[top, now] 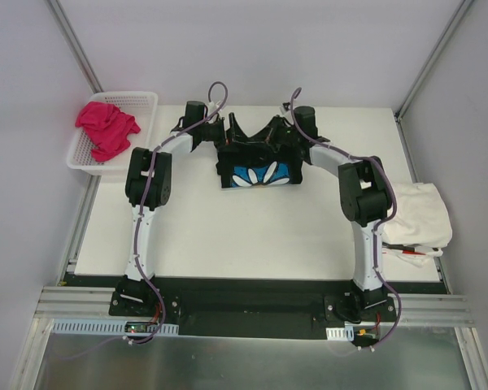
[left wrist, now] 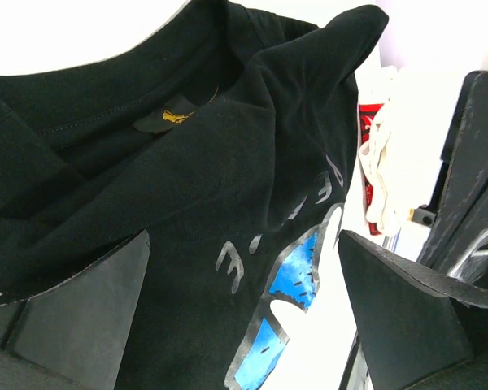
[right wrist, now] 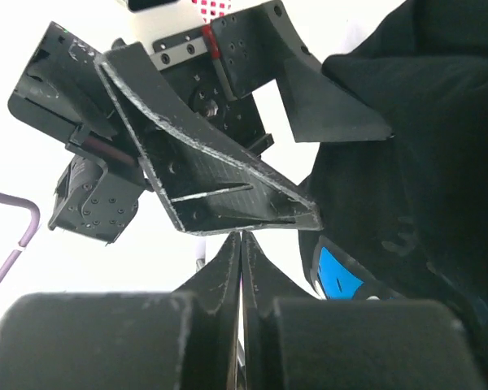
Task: Fold and stack the t-shirts
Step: Smooth out wrinkles on the folded tshirt
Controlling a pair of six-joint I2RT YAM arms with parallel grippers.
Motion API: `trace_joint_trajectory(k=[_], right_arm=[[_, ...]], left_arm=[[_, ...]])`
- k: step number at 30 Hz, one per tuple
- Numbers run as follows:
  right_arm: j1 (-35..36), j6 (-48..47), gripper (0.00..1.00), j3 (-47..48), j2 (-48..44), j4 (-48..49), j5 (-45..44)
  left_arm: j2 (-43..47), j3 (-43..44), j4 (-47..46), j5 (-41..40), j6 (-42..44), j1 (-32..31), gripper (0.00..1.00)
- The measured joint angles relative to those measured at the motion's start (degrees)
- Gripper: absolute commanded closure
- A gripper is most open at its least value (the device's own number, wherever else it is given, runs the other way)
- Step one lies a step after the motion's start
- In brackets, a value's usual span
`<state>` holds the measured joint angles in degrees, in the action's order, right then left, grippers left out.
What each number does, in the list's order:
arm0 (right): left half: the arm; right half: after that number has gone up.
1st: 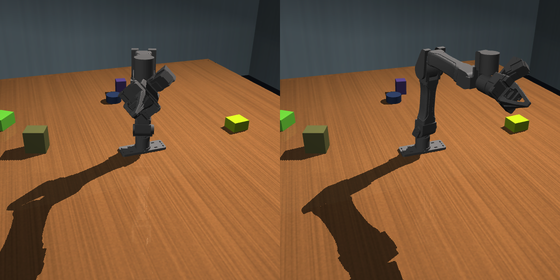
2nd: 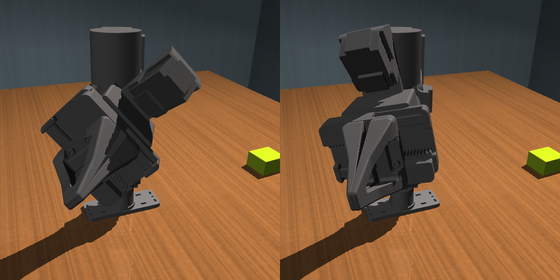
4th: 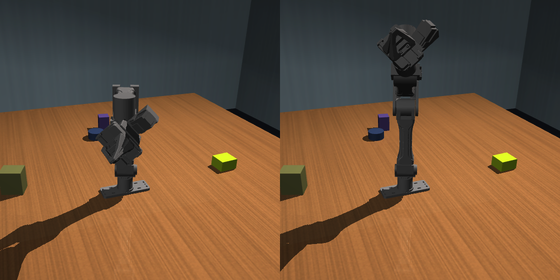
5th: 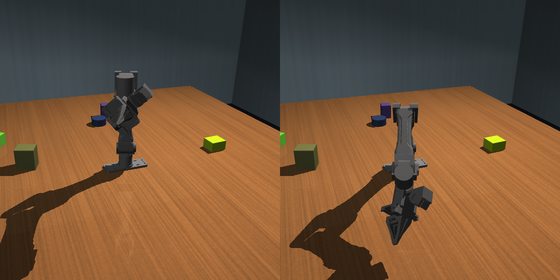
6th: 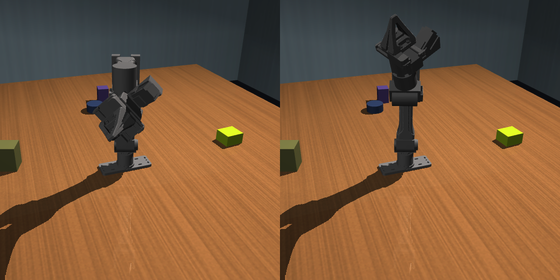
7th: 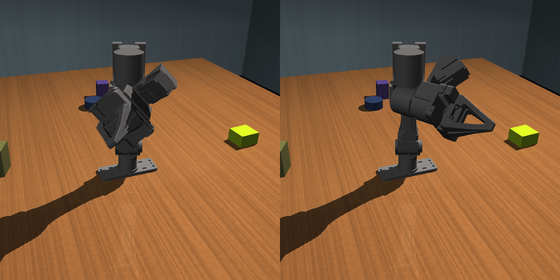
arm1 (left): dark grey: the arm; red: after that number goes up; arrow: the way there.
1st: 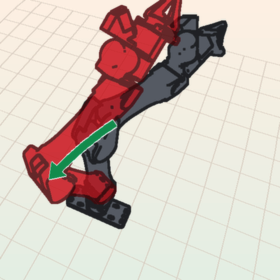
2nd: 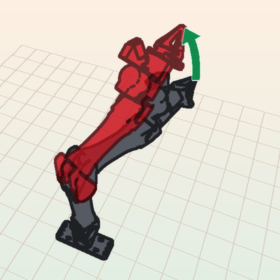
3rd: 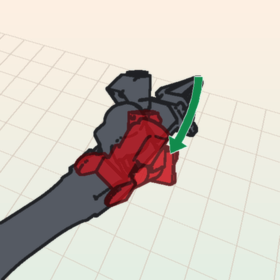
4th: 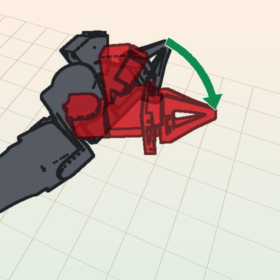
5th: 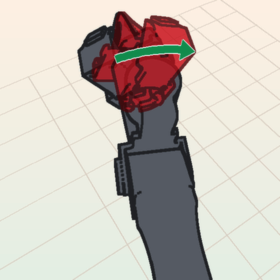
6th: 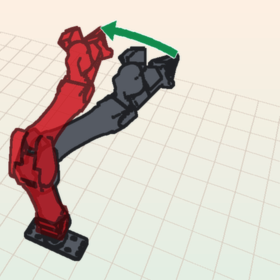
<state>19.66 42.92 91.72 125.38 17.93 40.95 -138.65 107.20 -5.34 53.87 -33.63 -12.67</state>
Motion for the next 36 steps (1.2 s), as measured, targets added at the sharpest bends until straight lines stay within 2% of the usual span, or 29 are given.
trace_joint_trajectory(k=[7, 15, 22, 29, 36], right_arm=[[-0.6, 5.9, 0.99, 0.0, 6.2, 5.9, 2.8], [-7.7, 8.3, 0.99, 2.3, 13.0, 6.3, 0.3], [-11.3, 7.3, 0.99, 2.1, 13.0, 5.4, -3.4], [-11.9, 5.9, 0.99, 2.2, 12.6, 4.2, -4.3], [-10.5, 4.2, 0.99, 0.8, 4.8, 1.2, -4.8]], left_arm=[[0.0, -1.2, -0.4, -0.8, 0.5, 0.9, 0.01], [0.0, -1.3, -0.9, -0.1, 0.5, 2.9, 0.01], [0.0, -1.6, -1.3, 0.0, 0.5, 3.7, 0.01], [0.3, -1.6, -1.3, 0.0, 0.2, 3.8, 0.01], [4.3, 0.2, -0.8, -0.5, -1.9, 4.5, 0.01]])
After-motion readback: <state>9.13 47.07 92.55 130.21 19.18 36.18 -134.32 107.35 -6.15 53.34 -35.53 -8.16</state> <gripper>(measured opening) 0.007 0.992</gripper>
